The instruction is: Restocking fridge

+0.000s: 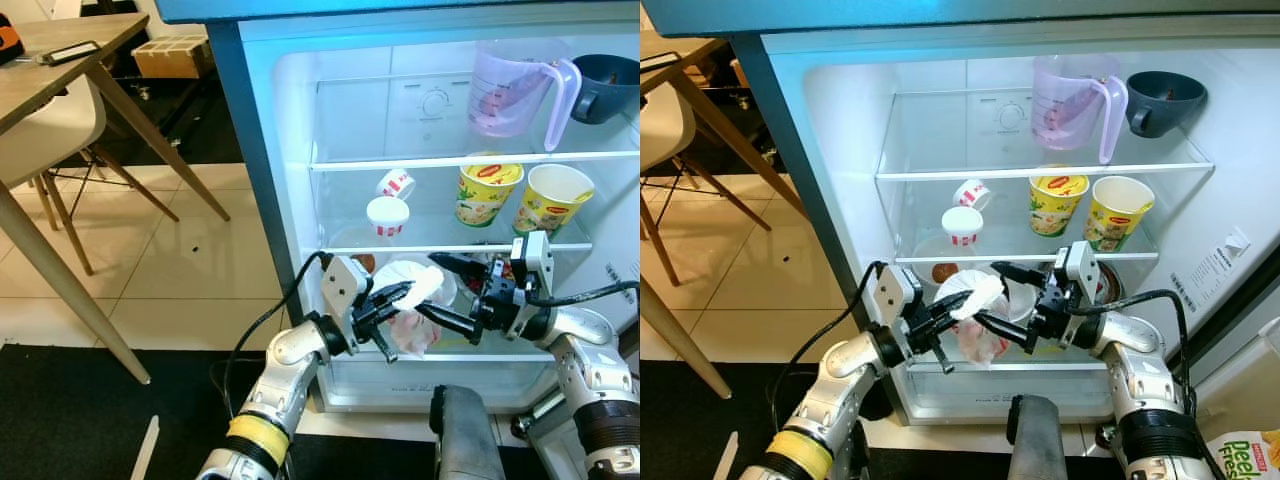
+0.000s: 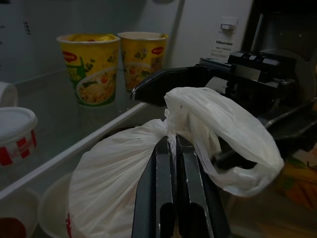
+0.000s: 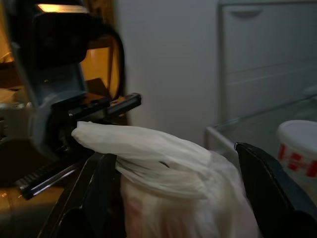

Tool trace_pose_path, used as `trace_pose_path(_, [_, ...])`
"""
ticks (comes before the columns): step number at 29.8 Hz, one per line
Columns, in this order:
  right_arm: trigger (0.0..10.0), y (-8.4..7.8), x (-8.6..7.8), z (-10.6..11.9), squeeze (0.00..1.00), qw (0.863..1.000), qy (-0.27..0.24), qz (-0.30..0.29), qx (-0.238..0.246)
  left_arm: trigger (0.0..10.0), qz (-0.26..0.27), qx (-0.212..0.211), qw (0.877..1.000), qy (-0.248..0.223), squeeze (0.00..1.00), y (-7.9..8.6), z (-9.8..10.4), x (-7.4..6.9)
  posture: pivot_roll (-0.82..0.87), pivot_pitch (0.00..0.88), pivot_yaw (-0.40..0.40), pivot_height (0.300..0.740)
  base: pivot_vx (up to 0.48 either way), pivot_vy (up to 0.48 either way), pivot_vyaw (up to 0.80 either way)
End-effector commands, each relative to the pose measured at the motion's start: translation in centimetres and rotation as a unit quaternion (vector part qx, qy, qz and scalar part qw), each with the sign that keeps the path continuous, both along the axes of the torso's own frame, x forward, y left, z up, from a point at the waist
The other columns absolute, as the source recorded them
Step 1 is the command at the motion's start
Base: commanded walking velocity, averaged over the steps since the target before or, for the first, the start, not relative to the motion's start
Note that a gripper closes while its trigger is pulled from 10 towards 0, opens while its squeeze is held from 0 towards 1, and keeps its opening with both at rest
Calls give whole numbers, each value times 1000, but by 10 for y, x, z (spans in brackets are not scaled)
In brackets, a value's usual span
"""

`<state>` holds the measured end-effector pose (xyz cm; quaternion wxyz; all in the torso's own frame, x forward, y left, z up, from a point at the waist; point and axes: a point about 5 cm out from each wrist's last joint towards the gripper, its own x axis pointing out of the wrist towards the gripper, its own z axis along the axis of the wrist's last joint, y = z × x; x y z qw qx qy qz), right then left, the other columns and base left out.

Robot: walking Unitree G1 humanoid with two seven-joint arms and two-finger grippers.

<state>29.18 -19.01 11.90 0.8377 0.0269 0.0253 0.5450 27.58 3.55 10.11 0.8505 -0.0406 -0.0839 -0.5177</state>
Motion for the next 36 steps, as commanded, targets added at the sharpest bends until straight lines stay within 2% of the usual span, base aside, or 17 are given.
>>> trace_pose_path(1, [10000,4,-1,2,808,1000,-1,21,-11,10000,-5,-5,1000,0,0,0,1,-2,-46,18,52,395,0,0,0])
trace_pose_path(2, [10000,5,-2,2,620,1000,2,26,-13,10000,-8,-5,1000,0,0,0,1,-3,-46,18,53,395,0,0,0])
trace_pose_path(3, [10000,5,-2,2,620,1000,2,26,-13,10000,-8,-5,1000,0,0,0,1,-3,-46,18,53,395,0,0,0])
trace_pose_path(4, [10000,6,-2,2,502,999,3,29,-17,10000,-11,-4,1000,0,0,0,1,-3,-46,18,53,395,0,0,0])
trace_pose_path(5, [10000,6,-1,2,75,999,3,26,-20,10000,-14,-4,1000,0,0,-1,1,-4,-46,19,51,395,0,0,0])
trace_pose_path(6, [10000,6,1,2,0,999,2,23,-23,10000,-17,-4,1000,0,0,-1,2,-4,-46,18,51,395,0,0,0])
trace_pose_path(10, [10000,6,2,1,0,999,5,22,-30,10000,-20,-3,1000,-1,0,-1,2,-5,-46,18,51,395,0,0,0])
trace_pose_path(11, [5608,5,2,1,0,999,5,22,-31,10000,-21,-3,1000,-1,0,-1,2,-5,-46,18,51,395,0,0,0])
trace_pose_path(12, [5608,5,2,1,0,999,5,22,-31,10000,-21,-3,1000,-1,0,-1,2,-5,-46,18,51,395,0,0,0])
trace_pose_path(13, [1804,4,2,1,0,999,5,21,-33,10000,-22,-2,1000,-1,0,-1,2,-5,-46,18,51,395,0,0,0])
trace_pose_path(14, [1804,4,1,1,0,999,5,20,-34,10000,-22,-2,1000,-1,0,-1,2,-6,-46,18,51,395,0,0,0])
trace_pose_path(15, [0,3,1,1,0,999,6,21,-36,10000,-24,-2,1000,0,0,-1,2,-6,-46,18,51,395,0,0,0])
trace_pose_path(27, [0,2,2,5,0,1000,6,17,-18,10000,-28,-1,1000,0,0,-2,3,-7,-46,19,52,395,0,0,0])
trace_pose_path(36, [0,1,3,9,0,1000,6,8,19,10000,-31,-2,1000,1,0,-2,4,-8,-46,18,53,395,0,0,0])
